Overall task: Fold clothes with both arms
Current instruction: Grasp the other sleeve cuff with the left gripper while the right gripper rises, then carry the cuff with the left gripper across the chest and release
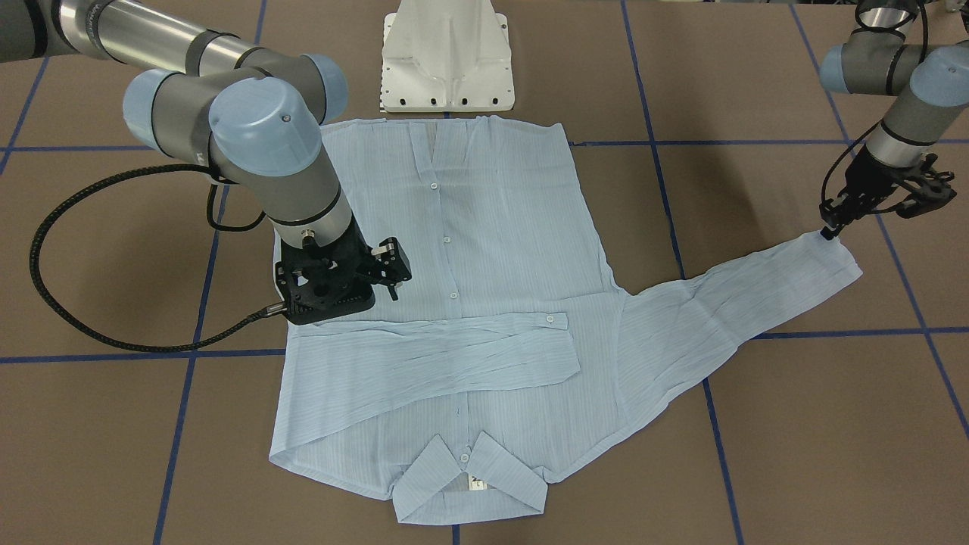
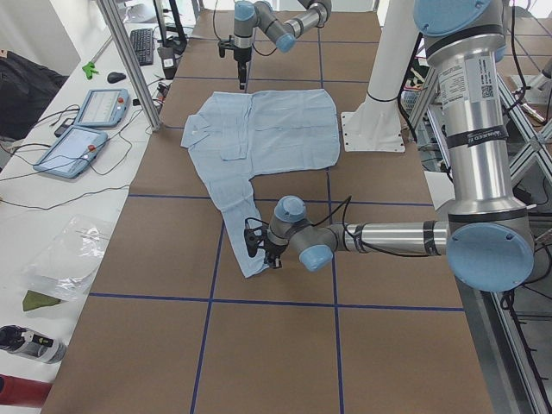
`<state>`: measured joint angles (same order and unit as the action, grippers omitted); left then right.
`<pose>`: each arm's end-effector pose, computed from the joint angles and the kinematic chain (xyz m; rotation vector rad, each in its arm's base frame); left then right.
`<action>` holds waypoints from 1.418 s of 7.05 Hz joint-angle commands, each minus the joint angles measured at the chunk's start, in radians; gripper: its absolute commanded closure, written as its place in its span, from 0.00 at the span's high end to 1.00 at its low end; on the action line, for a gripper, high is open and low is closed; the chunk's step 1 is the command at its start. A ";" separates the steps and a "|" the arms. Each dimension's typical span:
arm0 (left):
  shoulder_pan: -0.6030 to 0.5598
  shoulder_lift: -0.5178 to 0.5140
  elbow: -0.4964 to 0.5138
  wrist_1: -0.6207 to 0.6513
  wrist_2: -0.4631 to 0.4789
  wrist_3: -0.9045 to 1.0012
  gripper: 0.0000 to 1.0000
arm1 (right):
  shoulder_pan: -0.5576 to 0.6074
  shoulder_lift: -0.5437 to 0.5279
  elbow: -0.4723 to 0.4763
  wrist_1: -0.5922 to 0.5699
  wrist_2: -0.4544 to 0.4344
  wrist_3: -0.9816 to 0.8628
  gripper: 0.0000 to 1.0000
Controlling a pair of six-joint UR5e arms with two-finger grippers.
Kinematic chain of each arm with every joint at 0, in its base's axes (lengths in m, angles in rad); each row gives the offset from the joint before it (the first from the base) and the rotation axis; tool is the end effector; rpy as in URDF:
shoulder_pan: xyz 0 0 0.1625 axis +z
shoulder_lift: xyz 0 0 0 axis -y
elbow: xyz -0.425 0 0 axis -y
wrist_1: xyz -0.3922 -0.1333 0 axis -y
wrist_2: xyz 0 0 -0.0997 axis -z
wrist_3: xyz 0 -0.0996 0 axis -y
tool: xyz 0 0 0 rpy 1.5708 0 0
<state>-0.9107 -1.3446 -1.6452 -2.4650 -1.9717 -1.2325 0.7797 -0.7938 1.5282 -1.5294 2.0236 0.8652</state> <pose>0.1878 -0.3959 0.6361 0.1188 0.8223 -0.3906 -0.4510 -0.5721 0.1968 0.1987 -0.8514 -0.1063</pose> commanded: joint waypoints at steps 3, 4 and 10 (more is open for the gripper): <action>-0.007 -0.083 -0.352 0.442 -0.001 0.001 0.00 | 0.029 -0.102 0.090 -0.011 0.023 -0.008 0.99; -0.007 -0.213 -0.364 0.572 0.004 -0.004 0.00 | 0.047 -0.164 0.137 -0.012 0.032 -0.015 0.99; 0.036 -1.018 -0.062 1.009 0.051 -0.242 0.00 | 0.213 -0.398 0.233 -0.031 0.125 -0.135 0.99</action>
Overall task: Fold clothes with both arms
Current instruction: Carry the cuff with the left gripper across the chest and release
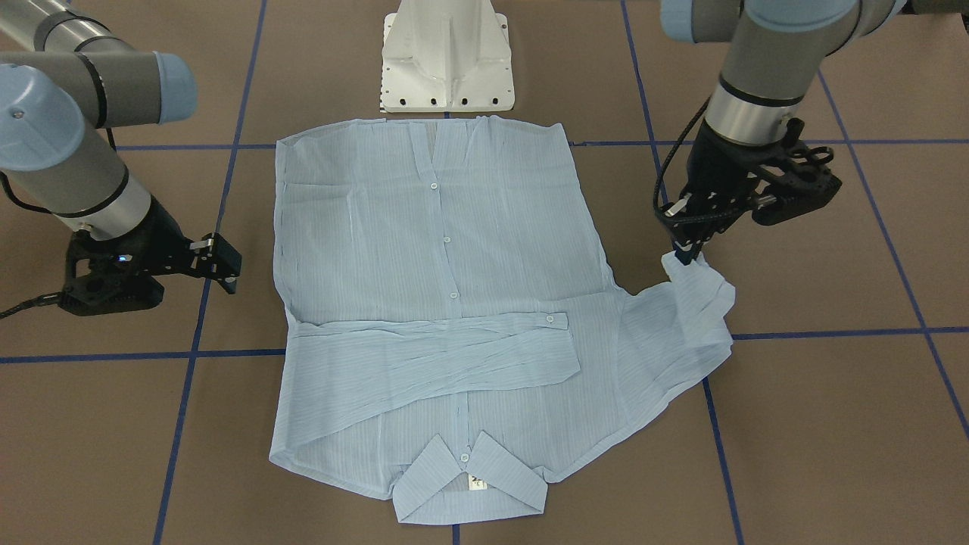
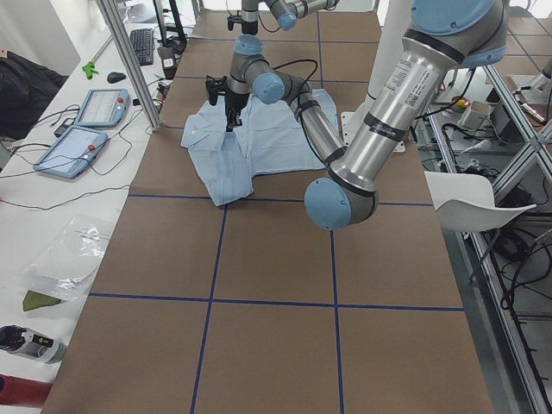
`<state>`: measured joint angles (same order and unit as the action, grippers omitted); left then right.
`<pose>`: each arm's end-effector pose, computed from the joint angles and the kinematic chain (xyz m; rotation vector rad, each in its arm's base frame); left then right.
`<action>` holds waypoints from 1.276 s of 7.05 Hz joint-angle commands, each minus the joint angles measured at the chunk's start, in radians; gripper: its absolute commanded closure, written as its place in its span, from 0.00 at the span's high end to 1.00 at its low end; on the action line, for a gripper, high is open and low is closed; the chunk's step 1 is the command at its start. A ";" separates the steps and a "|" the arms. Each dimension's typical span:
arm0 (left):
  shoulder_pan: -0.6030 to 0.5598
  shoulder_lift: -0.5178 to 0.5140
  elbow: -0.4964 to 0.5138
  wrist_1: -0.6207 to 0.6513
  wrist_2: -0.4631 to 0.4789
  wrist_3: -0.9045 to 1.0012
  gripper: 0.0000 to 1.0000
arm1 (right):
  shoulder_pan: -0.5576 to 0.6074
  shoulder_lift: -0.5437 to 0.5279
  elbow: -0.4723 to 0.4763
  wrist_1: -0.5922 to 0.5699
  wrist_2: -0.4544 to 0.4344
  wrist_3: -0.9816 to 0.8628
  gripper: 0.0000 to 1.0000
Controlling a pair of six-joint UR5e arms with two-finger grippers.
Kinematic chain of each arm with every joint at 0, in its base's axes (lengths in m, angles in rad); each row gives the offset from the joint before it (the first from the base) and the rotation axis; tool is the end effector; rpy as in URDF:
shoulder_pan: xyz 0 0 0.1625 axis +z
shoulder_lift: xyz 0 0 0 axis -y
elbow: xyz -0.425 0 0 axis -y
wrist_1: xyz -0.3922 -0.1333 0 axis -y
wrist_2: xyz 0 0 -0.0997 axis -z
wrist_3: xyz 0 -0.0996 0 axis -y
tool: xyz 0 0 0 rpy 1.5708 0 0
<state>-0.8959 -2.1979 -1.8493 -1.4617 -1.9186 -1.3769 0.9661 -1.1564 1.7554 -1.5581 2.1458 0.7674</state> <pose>0.3149 -0.5525 0.1922 0.1286 0.8544 -0.5200 -0.2900 -0.5589 0.3416 0.1072 -0.8063 -0.0222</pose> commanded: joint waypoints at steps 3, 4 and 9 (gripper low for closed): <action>0.028 -0.344 0.306 -0.142 -0.084 -0.293 0.00 | 0.031 -0.040 0.002 -0.002 0.002 -0.037 0.99; 0.035 -0.355 0.309 -0.176 -0.115 -0.341 0.00 | 0.031 -0.040 0.002 -0.002 0.002 -0.037 0.99; 0.144 -0.351 0.462 -0.405 -0.106 -0.480 0.00 | 0.031 -0.039 -0.005 0.000 0.000 -0.037 0.99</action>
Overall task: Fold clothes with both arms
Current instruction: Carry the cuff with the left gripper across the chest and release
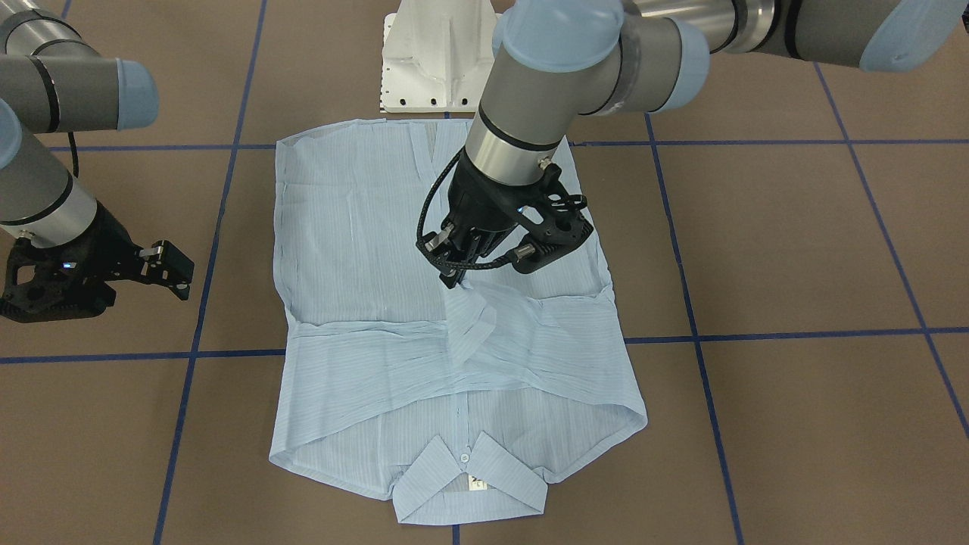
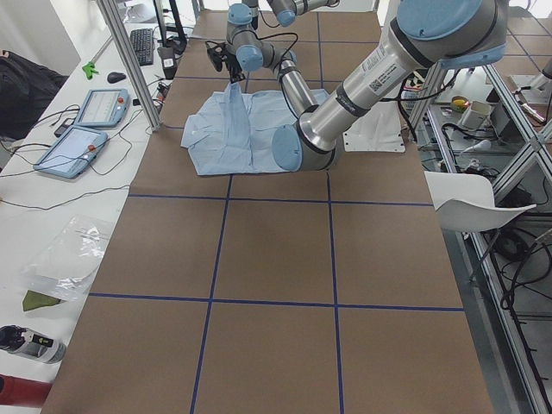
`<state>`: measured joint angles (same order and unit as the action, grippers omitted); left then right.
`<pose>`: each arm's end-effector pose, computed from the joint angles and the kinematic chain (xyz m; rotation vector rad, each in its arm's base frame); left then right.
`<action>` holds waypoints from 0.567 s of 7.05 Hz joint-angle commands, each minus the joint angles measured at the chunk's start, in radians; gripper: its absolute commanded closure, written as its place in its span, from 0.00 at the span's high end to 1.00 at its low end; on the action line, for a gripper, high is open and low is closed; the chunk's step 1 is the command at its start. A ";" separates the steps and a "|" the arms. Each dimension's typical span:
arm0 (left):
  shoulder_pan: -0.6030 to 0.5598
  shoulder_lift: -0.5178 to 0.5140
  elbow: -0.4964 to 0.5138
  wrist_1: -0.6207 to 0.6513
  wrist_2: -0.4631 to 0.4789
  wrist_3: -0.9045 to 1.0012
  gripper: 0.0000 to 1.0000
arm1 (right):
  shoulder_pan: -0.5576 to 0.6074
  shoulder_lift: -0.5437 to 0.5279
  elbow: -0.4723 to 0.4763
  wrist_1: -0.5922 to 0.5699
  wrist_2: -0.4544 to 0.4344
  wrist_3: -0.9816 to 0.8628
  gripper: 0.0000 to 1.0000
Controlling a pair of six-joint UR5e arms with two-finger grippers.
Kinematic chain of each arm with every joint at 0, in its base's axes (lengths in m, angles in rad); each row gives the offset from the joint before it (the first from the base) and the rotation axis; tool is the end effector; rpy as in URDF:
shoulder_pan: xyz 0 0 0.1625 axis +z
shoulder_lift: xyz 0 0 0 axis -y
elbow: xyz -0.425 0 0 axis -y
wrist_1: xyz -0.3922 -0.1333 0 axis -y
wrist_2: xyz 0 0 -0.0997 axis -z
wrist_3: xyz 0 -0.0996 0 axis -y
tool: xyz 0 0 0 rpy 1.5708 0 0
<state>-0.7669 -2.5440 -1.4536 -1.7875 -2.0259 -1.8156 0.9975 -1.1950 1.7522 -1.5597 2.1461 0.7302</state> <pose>0.4669 -0.5742 0.0606 -0.1268 1.1439 -0.6569 -0.2687 -0.5620 0.3672 0.0996 -0.7790 -0.0147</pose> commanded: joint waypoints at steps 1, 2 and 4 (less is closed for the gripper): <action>0.027 -0.004 0.076 -0.088 0.004 -0.047 0.00 | 0.000 0.000 -0.002 0.000 0.000 0.000 0.99; 0.058 -0.009 0.087 -0.093 0.039 -0.047 0.00 | 0.000 0.000 -0.005 0.000 0.000 0.000 0.99; 0.138 -0.048 0.158 -0.143 0.108 -0.048 0.00 | 0.000 0.000 -0.007 0.000 -0.002 0.000 0.99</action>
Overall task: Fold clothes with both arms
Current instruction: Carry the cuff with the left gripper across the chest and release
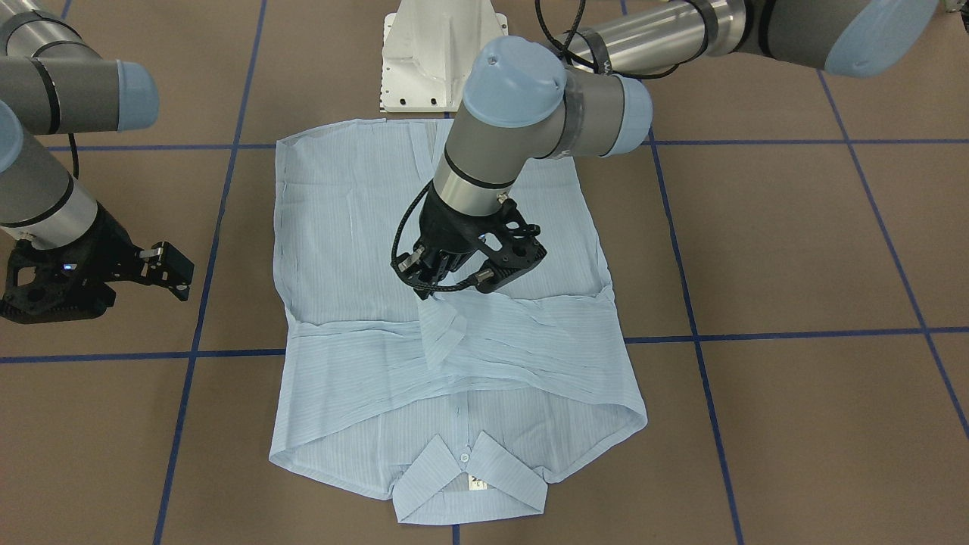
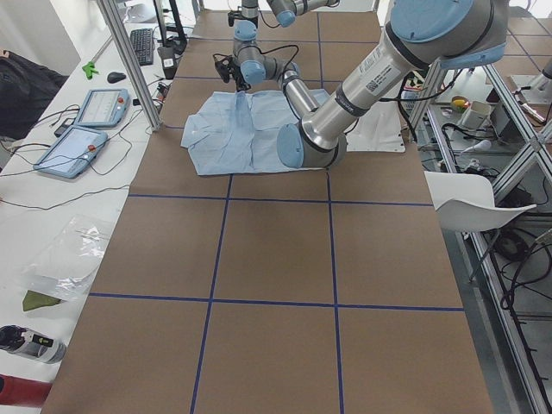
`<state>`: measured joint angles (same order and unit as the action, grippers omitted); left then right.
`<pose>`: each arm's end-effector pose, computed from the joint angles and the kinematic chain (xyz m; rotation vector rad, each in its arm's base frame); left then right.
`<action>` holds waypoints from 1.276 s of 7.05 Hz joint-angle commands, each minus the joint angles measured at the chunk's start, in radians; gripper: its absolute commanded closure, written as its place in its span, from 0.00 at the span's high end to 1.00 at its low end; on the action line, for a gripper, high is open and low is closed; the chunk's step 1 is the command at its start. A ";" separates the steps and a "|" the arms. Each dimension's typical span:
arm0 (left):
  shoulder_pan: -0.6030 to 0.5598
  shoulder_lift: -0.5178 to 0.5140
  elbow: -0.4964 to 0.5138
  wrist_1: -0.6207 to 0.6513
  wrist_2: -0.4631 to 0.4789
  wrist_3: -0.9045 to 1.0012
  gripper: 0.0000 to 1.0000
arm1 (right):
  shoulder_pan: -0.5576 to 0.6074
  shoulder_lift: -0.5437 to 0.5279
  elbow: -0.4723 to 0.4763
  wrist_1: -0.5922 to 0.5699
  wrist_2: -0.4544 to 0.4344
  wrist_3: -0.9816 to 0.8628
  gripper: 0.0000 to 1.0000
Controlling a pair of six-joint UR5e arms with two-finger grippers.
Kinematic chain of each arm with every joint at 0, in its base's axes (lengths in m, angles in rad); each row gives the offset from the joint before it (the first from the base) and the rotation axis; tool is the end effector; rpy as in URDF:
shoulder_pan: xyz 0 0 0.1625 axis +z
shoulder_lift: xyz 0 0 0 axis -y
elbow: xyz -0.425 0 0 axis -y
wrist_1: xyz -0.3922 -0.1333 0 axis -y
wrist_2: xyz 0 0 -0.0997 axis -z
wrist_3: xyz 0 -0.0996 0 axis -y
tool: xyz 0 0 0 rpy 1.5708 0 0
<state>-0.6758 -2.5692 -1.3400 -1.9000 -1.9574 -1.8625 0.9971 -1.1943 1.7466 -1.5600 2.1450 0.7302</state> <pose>0.5386 -0.5545 0.0737 -0.1363 1.1495 -0.6482 -0.2695 -0.5630 0.3695 0.0960 -0.7754 -0.0132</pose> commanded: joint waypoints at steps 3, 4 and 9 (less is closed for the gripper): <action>0.218 -0.109 0.133 -0.122 0.314 0.113 1.00 | 0.002 0.002 -0.001 0.000 0.027 0.003 0.99; 0.219 -0.098 0.130 -0.123 0.315 0.147 1.00 | 0.003 0.002 0.002 0.003 0.042 0.009 0.99; 0.208 0.090 -0.181 0.069 0.304 0.198 0.99 | 0.000 -0.121 0.136 0.017 0.082 0.058 1.00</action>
<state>-0.4646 -2.5109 -1.4349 -1.9306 -1.6516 -1.7006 0.9997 -1.2614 1.8191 -1.5455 2.2277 0.7599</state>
